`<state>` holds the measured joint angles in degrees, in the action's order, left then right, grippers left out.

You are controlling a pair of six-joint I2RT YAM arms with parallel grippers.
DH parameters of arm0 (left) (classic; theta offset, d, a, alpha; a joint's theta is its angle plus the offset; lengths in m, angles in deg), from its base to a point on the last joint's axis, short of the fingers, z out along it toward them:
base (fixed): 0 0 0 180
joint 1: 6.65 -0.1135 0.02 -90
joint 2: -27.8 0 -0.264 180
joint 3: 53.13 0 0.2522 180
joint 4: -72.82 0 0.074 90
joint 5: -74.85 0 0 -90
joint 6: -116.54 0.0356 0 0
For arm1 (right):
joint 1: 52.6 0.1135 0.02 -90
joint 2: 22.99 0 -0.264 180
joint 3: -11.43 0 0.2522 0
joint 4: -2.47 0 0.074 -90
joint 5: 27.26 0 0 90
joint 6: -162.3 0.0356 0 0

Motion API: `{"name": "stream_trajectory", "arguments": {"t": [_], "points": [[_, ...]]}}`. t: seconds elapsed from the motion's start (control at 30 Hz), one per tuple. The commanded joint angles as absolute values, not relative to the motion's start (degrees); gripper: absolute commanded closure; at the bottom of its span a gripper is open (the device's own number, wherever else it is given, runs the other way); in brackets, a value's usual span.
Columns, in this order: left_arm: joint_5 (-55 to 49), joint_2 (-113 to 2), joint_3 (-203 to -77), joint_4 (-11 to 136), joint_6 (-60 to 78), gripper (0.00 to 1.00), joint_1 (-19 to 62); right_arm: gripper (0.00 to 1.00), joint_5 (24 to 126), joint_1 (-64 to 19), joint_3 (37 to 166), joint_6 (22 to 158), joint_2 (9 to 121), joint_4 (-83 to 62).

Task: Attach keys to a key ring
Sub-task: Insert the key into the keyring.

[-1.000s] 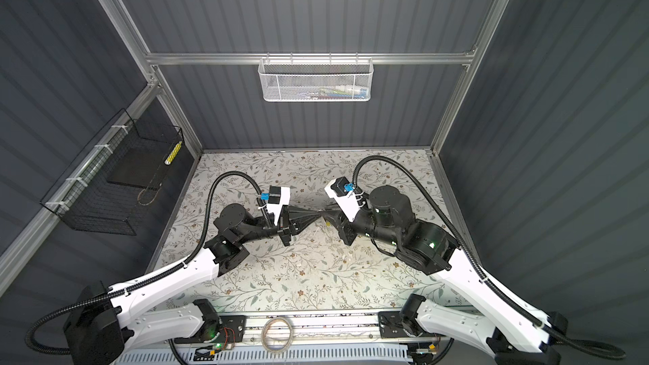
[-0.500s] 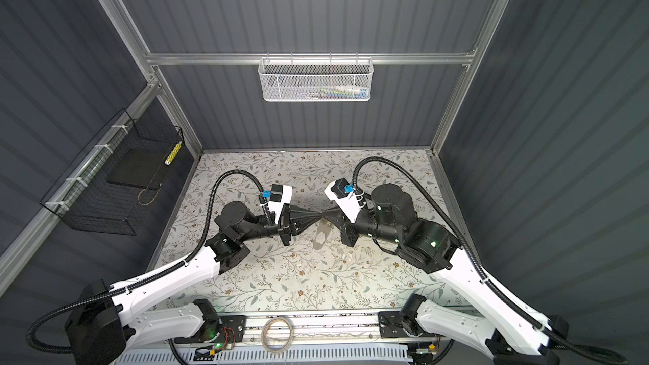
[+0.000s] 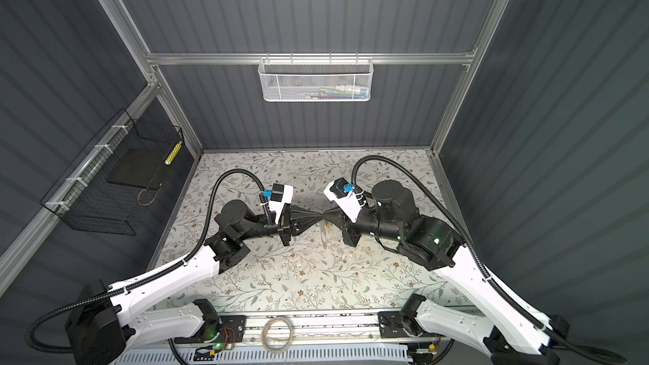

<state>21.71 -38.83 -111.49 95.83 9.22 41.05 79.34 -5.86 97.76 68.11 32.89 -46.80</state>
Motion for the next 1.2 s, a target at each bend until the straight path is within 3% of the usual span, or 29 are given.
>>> {"name": "stream_trajectory", "arguments": {"t": [0.0, 0.1, 0.37, 0.67, 1.17], "points": [[20.1, -37.5, -116.1, 86.4, 14.6, 0.84, 41.4, 1.0, 81.3, -5.8, 101.2, 66.9, 34.2, -51.0], [18.5, -35.4, -119.0, 75.8, 20.3, 0.79, 41.4, 1.0, 80.9, -5.8, 103.8, 65.2, 35.9, -55.3], [16.1, -33.4, -128.4, 53.5, 32.8, 0.8, 41.4, 1.0, 79.8, -5.9, 108.9, 62.0, 39.4, -61.9], [21.5, -36.1, -131.9, 46.8, 36.9, 0.85, 41.4, 1.0, 81.4, -6.4, 110.4, 60.5, 40.0, -63.1], [25.9, -38.8, -134.5, 46.6, 38.0, 0.82, 41.4, 1.0, 86.0, -6.8, 110.7, 59.7, 40.2, -62.4]]}}
